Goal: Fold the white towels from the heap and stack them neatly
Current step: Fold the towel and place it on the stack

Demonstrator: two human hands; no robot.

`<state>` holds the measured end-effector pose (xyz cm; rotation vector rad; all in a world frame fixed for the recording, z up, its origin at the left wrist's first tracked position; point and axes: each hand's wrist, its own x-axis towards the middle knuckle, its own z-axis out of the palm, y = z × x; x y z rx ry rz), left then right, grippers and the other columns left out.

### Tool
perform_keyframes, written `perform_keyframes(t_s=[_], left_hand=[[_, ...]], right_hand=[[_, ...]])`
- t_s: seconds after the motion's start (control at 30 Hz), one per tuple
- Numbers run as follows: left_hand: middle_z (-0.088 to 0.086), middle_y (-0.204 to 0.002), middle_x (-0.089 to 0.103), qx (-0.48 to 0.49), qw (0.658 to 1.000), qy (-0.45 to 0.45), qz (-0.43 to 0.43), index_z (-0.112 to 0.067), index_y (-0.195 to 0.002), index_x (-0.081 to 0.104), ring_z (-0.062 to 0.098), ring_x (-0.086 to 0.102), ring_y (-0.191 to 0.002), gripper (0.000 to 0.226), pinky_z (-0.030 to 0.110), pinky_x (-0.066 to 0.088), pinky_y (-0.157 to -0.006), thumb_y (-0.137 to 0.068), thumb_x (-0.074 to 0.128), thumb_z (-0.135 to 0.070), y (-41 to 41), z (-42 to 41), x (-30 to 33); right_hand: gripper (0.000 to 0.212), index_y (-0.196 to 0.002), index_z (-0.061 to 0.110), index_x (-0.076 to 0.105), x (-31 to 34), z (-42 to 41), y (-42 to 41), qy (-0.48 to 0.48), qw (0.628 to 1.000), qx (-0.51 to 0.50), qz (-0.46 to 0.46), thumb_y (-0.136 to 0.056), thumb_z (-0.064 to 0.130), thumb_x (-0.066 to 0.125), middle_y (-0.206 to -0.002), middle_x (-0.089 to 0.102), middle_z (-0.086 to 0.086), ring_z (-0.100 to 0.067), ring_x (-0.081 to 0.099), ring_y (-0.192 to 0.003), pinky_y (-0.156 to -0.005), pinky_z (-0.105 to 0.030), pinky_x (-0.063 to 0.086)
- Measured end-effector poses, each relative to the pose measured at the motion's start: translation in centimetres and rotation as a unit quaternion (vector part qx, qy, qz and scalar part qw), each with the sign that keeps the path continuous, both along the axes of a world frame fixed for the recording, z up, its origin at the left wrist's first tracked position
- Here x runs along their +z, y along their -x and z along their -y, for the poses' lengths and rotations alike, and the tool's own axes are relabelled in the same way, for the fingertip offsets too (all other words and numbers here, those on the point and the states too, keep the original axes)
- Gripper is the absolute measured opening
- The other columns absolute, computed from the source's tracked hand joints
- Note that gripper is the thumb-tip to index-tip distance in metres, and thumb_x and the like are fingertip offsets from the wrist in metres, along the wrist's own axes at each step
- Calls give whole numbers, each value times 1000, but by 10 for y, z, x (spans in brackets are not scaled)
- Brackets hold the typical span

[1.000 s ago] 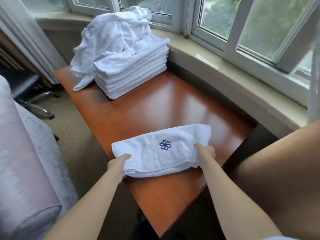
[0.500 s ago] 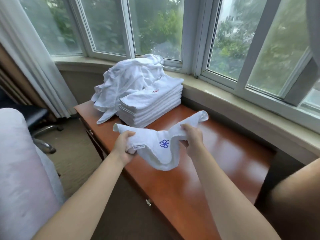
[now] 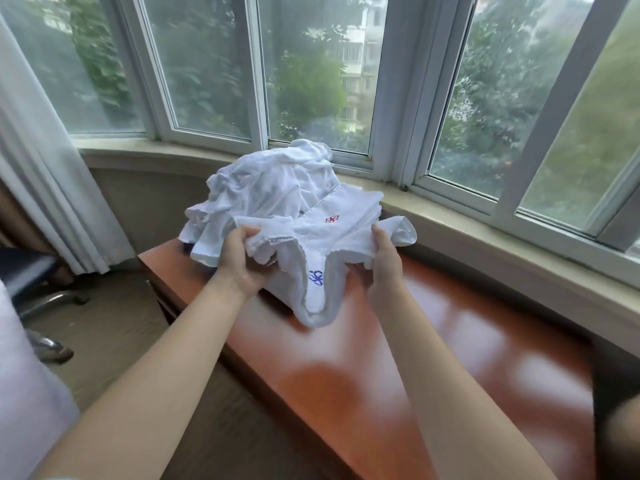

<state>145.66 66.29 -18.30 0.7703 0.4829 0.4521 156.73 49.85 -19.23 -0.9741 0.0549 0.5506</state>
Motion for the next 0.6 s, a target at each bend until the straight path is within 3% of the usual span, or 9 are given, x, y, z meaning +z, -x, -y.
perform_keyframes(t_s=[0.2,0.33,0.5,0.6], left_hand=[[5,-69,62,-3,999,7,44,-7,-74,62,18,61,-65,31,29,50,-68,-90,37,-17,-55,-71,17],[1,-59,55,-23,997,41,58,-12,-57,53,16,59,-52,41,21,52,-57,-91,31,-13,-88,-110,26],[-5,-48,45,-51,994,68,70,-16,-45,48,10,51,-45,47,17,47,-52,-89,31,-13,-125,-150,27],[-6,-47,45,-90,991,73,70,-17,-42,48,9,50,-44,51,17,46,-51,-89,31,-15,-149,-173,22]], right_hand=[[20,-102,18,68,9,-73,-41,-55,998,6,-30,-86,29,66,-95,75,0,-19,71,-91,-74,-32,58],[9,-91,14,69,21,-108,-66,-96,994,-4,-57,-86,22,66,-80,74,-1,-18,71,-72,-65,-29,58],[15,-97,13,69,27,-138,-91,-116,992,-30,-45,-87,22,62,-89,72,-1,-18,69,-81,-68,-28,55],[14,-95,13,69,26,-161,-101,-120,991,-52,-33,-89,22,60,-85,72,-1,-17,70,-77,-67,-27,56]])
